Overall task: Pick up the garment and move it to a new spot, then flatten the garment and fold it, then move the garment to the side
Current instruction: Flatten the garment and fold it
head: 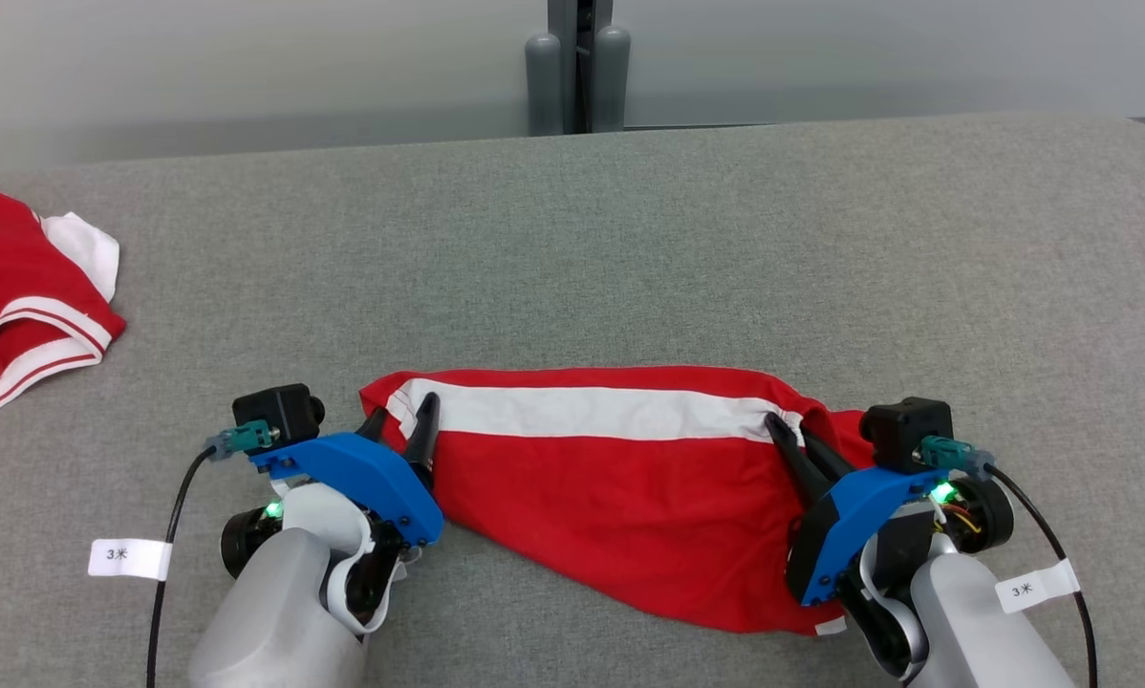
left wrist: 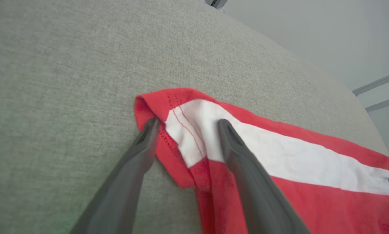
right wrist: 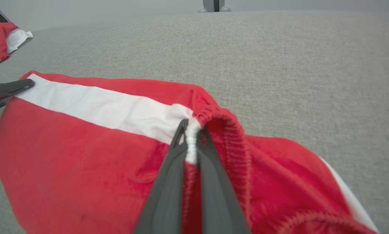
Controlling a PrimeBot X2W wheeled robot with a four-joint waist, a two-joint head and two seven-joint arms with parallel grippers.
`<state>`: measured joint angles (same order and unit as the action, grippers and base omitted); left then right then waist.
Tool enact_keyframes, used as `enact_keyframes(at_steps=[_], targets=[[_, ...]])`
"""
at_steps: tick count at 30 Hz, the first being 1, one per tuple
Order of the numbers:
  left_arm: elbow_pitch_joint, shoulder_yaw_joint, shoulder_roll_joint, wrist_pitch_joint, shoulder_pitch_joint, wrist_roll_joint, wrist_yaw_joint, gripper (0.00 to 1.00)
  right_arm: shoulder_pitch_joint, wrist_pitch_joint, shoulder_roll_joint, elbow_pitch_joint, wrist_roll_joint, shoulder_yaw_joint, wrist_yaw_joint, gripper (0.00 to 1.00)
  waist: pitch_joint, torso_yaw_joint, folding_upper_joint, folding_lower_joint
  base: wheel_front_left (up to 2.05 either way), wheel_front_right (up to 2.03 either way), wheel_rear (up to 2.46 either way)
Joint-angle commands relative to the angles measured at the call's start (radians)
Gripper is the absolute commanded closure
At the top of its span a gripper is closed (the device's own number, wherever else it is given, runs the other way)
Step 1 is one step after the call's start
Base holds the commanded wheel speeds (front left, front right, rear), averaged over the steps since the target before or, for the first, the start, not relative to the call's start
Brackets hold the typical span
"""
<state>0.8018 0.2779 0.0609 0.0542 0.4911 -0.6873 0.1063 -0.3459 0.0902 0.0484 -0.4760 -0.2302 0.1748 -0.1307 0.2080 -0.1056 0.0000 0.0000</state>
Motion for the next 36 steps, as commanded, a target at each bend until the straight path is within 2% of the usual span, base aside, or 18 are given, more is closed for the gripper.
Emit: enact_keyframes(at_steps=[1, 4, 7, 15, 16, 17, 18, 19, 20, 22, 24, 25, 26, 33, 36], targets=[[0.016, -0.003, 0.002, 0.004, 0.022, -0.008, 0.003, 0.0, -0.013, -0.01, 0.004, -0.003, 0.002, 0.002, 0.0, 1.0, 0.003, -0.002, 0.0, 0.0, 0.0, 0.0, 0.0], [0.055, -0.017, 0.0, 0.007, 0.04, -0.029, -0.005, 0.0, -0.016, -0.012, 0.004, -0.006, -0.002, 0.008, 0.0, 1.0, 0.01, -0.005, 0.0, 0.0, 0.0, 0.0, 0.0], [0.069, -0.028, -0.003, -0.001, 0.06, -0.065, 0.006, 0.0, -0.024, -0.019, 0.004, -0.008, -0.011, 0.016, 0.0, 1.0, 0.017, -0.008, 0.0, 0.0, 0.0, 0.0, 0.0], [0.046, -0.004, -0.009, -0.023, 0.09, -0.141, 0.025, 0.0, -0.038, -0.036, 0.004, -0.018, -0.012, 0.025, 0.0, 1.0, 0.024, -0.006, 0.0, 0.0, 0.0, 0.0, 0.0], [0.045, 0.001, -0.009, -0.024, 0.09, -0.147, 0.026, 0.08, -0.039, -0.039, 0.004, -0.019, -0.013, 0.026, 0.0, 1.0, 0.024, -0.006, 0.0, 0.0, 0.0, 0.0, 0.0], [0.045, 0.005, -0.009, -0.026, 0.089, -0.152, 0.026, 0.29, -0.04, -0.042, 0.004, -0.02, -0.014, 0.026, 0.0, 1.0, 0.023, -0.007, 0.0, 0.0, 0.0, 0.0, 0.0], [0.046, 0.006, -0.009, -0.03, 0.086, -0.158, 0.027, 0.57, -0.041, -0.042, 0.004, -0.022, -0.014, 0.027, 0.0, 1.0, 0.023, -0.007, 0.0, 0.0, 0.0, 0.0, 0.0], [0.046, 0.006, -0.007, -0.033, 0.083, -0.163, 0.027, 0.69, -0.041, -0.043, 0.004, -0.022, -0.015, 0.027, 0.0, 1.0, 0.023, -0.008, 0.0, 0.0, 0.0, 0.0, 0.0], [0.045, 0.006, -0.004, -0.04, 0.08, -0.169, 0.028, 0.76, -0.041, -0.045, 0.004, -0.023, -0.016, 0.026, 0.0, 1.0, 0.024, -0.009, 0.0, 0.0, 0.0, 0.0, 0.0], [0.033, 0.01, -0.001, -0.049, 0.068, -0.183, 0.028, 0.74, -0.039, -0.05, 0.004, -0.024, -0.018, 0.022, 0.0, 1.0, 0.023, -0.009, 0.0, 0.0, 0.0, 0.0, 0.0], [0.016, 0.012, 0.004, -0.055, 0.053, -0.204, 0.027, 0.78, -0.037, -0.051, 0.004, -0.025, -0.018, 0.017, 0.0, 1.0, 0.023, -0.01, 0.0, 0.0, 0.0, 0.0, 0.0], [0.004, 0.015, 0.008, -0.057, 0.048, -0.212, 0.027, 0.83, -0.037, -0.053, 0.004, -0.025, -0.016, 0.016, 0.0, 1.0, 0.024, -0.01, 0.0, 0.0, 0.0, 0.0, 0.0], [-0.003, 0.019, 0.013, -0.058, 0.042, -0.22, 0.027, 0.99, -0.036, -0.055, 0.004, -0.024, -0.015, 0.014, 0.0, 1.0, 0.023, -0.01, 0.0, 0.0, 0.0, 0.0, 0.0], [-0.037, 0.061, 0.035, -0.084, 0.021, -0.235, 0.027, 1.0, -0.027, -0.07, 0.004, -0.017, -0.017, 0.01, 0.0, 1.0, 0.013, -0.012, 0.0, 0.0, 0.0, 0.0, 0.0], [-0.07, 0.091, 0.064, -0.099, 0.007, -0.229, 0.027, 1.0, -0.026, -0.085, 0.004, -0.001, -0.012, 0.001, 0.0, 1.0, 0.002, -0.014, 0.0, 0.0, 0.0, 0.0, 0.0]])
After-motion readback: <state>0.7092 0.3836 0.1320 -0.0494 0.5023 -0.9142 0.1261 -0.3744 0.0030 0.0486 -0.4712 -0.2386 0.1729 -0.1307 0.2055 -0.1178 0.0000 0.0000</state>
